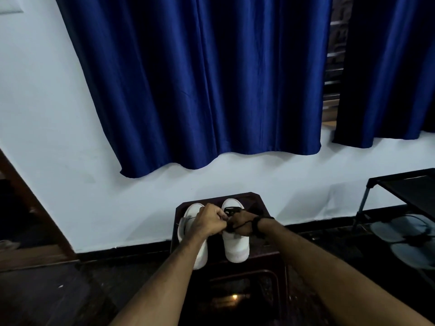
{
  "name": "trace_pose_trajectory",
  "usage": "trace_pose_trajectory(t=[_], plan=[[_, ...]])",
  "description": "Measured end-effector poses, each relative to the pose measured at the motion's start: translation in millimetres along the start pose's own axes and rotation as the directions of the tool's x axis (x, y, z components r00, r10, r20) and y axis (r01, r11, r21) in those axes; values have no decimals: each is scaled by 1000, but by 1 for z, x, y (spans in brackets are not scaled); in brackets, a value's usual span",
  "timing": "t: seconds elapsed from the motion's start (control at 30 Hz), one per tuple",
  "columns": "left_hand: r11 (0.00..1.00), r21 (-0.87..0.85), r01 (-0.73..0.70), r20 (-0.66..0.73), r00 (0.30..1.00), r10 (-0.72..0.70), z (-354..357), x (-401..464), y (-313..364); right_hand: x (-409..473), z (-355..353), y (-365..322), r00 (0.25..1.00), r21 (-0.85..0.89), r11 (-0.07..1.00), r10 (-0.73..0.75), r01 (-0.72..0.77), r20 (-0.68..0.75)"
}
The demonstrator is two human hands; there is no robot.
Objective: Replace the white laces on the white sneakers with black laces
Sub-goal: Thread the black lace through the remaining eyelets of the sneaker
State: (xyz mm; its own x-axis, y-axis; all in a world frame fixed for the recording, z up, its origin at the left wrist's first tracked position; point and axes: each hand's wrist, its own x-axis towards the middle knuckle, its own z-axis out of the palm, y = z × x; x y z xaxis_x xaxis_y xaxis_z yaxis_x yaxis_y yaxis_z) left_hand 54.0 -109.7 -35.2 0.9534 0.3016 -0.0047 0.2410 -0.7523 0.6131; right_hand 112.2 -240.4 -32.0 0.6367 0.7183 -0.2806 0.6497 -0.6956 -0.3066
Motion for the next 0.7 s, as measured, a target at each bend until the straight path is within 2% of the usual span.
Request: trace_pose_trajectory(t=[0.07,0.13,0.17,0.2,0.27,0.4,0.53,0.7], plan=[[1000,4,15,-2,1000,-15,2,1,0,-8,5,9,999,18,999,-28,29,-43],[1000,3,23,-7,1000,-23,3,2,-1,-18,10,15,960,-93,992,-107,86,-259],[1000,-3,29,-8,1000,-29,3,2,-2,-21,13,18,940,-169,982,-131,81,-316],[999,-7,34,-2,999,-34,4,3,-2,-23,16,20,946,-229,972,-124,55,-301],[999,-19,51,4,999,-51,5,4,-3,-23,18,19,981,-338,941,-78,14,-176],[998,-14,60,-2,998,-60,5,2,1,-18,16,5,997,-458,889,-59,32,-45],[998,-18,68,8,998,-68,7,2,-3,-18,21,-1,999,-438,899,-19,-2,-44],[994,0,105,-32,994,-105,9,2,-6,-22,29,13,970,-459,888,-125,14,-210]])
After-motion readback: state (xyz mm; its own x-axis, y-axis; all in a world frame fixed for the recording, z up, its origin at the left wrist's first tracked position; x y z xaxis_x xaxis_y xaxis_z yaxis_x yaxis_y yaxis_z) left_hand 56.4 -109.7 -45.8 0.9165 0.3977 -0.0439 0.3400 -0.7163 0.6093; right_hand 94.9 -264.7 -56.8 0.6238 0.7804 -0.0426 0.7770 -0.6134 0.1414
